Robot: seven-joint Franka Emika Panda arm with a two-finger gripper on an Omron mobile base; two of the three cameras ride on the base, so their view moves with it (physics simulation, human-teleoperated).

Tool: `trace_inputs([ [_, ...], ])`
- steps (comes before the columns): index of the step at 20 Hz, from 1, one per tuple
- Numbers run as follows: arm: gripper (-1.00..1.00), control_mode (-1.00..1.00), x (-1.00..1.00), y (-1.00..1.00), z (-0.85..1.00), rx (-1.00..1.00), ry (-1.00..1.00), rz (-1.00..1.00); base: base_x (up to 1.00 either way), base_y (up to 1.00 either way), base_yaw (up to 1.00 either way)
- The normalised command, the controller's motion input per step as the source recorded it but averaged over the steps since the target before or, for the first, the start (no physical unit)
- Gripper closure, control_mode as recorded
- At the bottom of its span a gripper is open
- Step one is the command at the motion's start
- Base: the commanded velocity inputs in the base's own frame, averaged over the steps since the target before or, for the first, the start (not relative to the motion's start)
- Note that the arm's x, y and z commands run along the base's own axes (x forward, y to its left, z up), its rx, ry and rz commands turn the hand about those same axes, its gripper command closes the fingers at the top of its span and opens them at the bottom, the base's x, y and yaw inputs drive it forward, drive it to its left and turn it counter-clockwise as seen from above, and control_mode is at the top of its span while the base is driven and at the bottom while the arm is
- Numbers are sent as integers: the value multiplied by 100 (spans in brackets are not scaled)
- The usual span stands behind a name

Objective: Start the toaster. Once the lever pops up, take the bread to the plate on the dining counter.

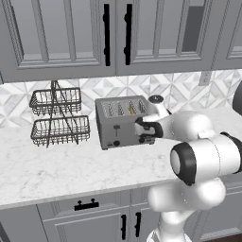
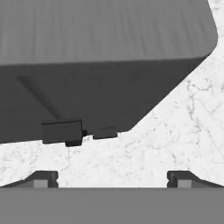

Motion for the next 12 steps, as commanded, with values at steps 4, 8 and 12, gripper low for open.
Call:
trace_inputs([
  [4, -100, -100, -93, 0, 54, 0, -32, 4, 0, 0, 0],
  [8, -100, -100, -66, -12, 77, 2, -31, 1, 0, 0, 0],
  [12, -100, -100, -46, -50, 71, 8, -18, 0, 0, 0, 0],
])
